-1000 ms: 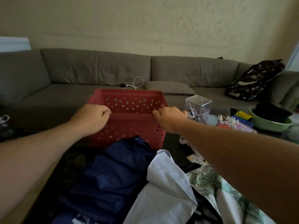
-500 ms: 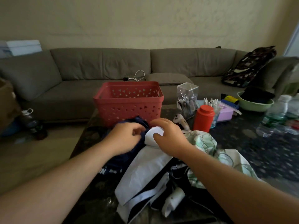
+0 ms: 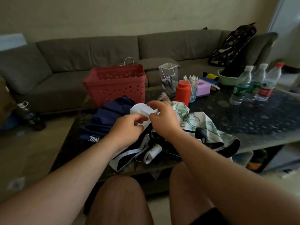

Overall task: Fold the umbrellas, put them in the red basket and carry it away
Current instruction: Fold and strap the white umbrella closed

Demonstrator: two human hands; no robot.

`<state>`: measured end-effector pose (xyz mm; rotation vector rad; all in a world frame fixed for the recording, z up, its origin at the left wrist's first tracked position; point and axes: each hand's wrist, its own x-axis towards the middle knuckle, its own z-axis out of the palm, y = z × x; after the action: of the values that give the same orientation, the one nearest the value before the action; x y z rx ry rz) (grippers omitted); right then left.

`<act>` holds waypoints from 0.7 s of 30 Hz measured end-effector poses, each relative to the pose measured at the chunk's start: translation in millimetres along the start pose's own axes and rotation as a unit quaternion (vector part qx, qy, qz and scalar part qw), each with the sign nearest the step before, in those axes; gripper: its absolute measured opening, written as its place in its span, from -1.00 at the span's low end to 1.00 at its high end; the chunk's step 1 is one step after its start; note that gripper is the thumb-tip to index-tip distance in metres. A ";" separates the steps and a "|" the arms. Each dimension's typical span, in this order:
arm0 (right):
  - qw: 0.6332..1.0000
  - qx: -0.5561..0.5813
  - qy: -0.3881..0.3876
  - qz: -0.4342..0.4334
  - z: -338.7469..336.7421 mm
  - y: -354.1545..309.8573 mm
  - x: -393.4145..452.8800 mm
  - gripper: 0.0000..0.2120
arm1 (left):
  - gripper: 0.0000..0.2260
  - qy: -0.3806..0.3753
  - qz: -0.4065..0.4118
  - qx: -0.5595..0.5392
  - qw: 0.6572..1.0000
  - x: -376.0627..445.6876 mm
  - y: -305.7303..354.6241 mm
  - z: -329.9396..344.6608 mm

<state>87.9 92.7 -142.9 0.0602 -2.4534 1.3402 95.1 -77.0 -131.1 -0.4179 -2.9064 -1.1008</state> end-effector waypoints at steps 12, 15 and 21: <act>0.940 -0.290 -0.178 0.025 -25.2 29.7 31.5 -0.62 | -0.69 0.009 0.008 0.016 1.000 -34.4 -15.5 -27.4; 0.914 -0.358 -0.185 0.034 -33.4 42.8 22.8 -0.73 | -0.70 0.016 0.009 0.003 1.000 -29.9 -26.0 -32.7; 0.853 -0.461 -0.239 0.043 -34.5 59.0 32.4 -0.73 | -0.71 0.053 0.004 -0.083 0.995 6.3 -28.9 -7.1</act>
<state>55.3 157.8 -163.4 0.0476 -3.2835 0.0228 81.2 -100.9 -144.0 -0.3608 -2.7307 -1.3262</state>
